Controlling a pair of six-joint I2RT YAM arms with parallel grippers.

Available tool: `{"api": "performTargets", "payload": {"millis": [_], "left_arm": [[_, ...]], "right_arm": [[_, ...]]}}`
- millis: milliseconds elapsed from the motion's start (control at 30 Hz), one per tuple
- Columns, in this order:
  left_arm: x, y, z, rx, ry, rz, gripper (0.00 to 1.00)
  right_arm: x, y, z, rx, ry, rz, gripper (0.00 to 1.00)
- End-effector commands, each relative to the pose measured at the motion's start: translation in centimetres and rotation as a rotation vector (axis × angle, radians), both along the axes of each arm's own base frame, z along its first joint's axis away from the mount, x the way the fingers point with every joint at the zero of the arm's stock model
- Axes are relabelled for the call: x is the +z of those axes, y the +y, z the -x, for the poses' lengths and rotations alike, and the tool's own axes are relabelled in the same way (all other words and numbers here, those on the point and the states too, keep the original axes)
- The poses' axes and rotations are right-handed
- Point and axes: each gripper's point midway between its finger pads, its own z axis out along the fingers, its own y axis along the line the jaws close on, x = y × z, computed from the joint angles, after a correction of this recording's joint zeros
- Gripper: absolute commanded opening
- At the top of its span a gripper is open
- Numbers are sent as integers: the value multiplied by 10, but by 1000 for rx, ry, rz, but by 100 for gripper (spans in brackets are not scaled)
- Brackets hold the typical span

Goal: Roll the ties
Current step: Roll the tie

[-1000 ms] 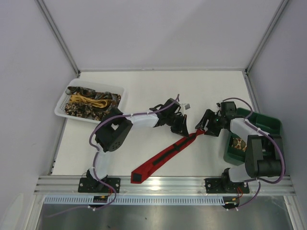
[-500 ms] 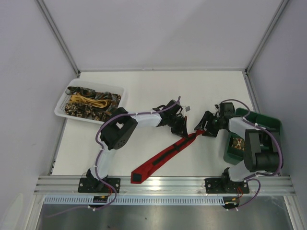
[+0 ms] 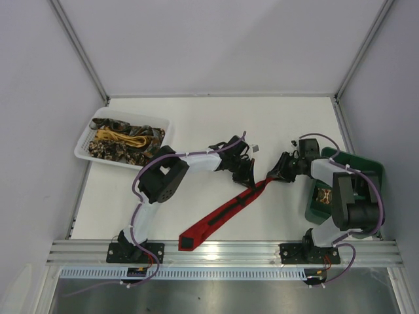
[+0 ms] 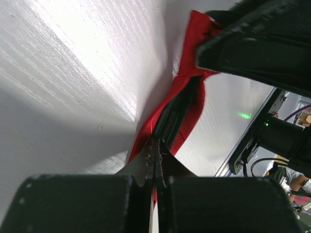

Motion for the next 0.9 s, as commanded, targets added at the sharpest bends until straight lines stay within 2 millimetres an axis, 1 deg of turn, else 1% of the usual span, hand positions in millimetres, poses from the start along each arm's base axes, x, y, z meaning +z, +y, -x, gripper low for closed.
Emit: {"api": "performTargets", "payload": {"millis": [0,33,67,100,167,200,233,267,333,433,567,700,733,800,833,867], "left_arm": [[-10,7,-10,13,-9,-47,0],[-12,7,-10,17,-5,-53,0],[-11,9,-12,22,0,-56,1],[-12,9,-12,21,0,-57,0],[-12,10,-16,25,-1,-63,0],[-14,11,-15,22,2,-69,0],[-14,12,-16,26,6,-73,0],[-15,12,-16,25,8,-72,0],[-15,13,-17,27,8,-76,0],[-15,14,-17,20,6,-80,0],[-14,16,-18,18,1,-82,0],[-7,21,-21,25,-3,-89,1],[-1,22,-23,30,-10,-86,1],[4,28,-24,41,-7,-97,7],[8,30,-26,43,-15,-96,15],[15,32,-27,45,-27,-94,18]], "right_arm": [[36,4,-8,37,-165,-25,18],[42,9,-4,57,-189,-49,13],[47,10,-3,70,-213,-56,3],[56,12,-1,80,-246,-58,0],[58,23,8,137,-280,-60,0],[63,29,11,170,-310,-48,0],[58,37,18,214,-308,-11,0],[57,41,20,241,-319,17,0],[51,45,25,276,-317,70,0],[53,46,24,291,-331,116,0],[59,51,26,318,-363,133,0],[57,54,31,347,-353,167,0],[56,54,31,350,-348,179,0],[55,58,33,365,-344,180,0],[55,58,33,366,-341,189,1],[55,59,34,371,-345,192,1]]}}
